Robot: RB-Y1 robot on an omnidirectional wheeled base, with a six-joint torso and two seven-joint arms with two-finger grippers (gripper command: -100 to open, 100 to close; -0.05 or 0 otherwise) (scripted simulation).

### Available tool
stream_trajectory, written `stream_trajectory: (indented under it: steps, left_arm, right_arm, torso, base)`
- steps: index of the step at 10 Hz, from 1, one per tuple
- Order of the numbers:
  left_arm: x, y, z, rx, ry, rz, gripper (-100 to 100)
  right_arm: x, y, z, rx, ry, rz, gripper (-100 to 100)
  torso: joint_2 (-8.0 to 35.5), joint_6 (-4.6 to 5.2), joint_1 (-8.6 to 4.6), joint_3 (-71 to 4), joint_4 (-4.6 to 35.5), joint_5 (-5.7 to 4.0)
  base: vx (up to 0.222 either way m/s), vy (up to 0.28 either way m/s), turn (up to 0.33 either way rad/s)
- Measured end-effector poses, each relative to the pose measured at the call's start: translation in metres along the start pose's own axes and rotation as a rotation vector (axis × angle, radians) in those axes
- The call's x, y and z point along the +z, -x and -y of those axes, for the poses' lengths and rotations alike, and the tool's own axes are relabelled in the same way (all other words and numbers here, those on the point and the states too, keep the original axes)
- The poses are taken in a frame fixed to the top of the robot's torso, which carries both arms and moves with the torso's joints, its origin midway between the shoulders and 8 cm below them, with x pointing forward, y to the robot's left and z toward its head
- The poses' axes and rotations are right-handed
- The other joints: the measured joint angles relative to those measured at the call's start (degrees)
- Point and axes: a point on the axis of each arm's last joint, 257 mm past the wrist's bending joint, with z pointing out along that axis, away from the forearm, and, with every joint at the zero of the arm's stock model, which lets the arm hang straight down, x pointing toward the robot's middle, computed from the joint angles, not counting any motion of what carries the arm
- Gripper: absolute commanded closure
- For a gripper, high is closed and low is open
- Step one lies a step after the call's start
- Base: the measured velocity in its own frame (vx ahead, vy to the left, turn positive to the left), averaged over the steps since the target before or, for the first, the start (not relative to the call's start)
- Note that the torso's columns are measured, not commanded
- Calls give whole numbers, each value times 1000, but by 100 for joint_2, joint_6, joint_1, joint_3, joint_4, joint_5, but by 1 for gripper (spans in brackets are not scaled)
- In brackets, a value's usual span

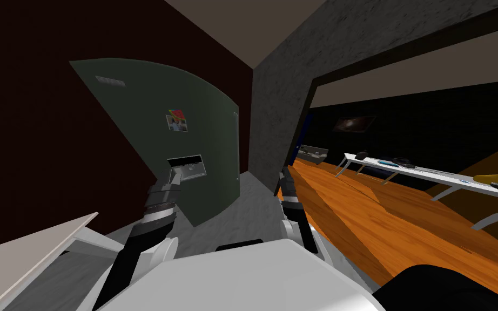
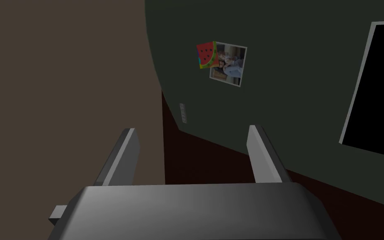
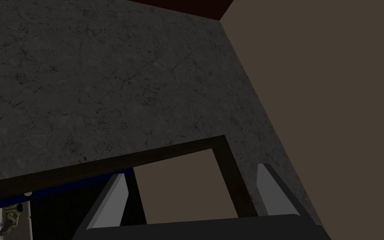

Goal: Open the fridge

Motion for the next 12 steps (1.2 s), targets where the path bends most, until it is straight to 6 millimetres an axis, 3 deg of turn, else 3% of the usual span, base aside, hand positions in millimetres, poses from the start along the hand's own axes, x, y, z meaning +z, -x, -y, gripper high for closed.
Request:
stream_trajectory:
  steps: [2,9,10,12]
  left_arm:
    - [0,0,0,0,0,0,0]
    - [0,0,0,0,0,0,0]
    - [0,0,0,0,0,0,-100]
    - [1,-2,-3,8,3,-28,-100]
  right_arm:
    - [0,0,0,0,0,0,0]
    - [0,0,0,0,0,0,0]
    - [0,0,0,0,0,0,0]
    - [0,0,0,0,0,0,0]
  torso:
    - [597,0,0,-1200,600,0]
    - [3539,0,0,-7073,3537,0]
    - [3962,0,0,-7919,3960,0]
    - [4199,0,-8,-8431,4203,-2]
  base:
    - [0,0,0]
    - [0,0,0]
    - [21,-14,20]
    - [47,-44,35]
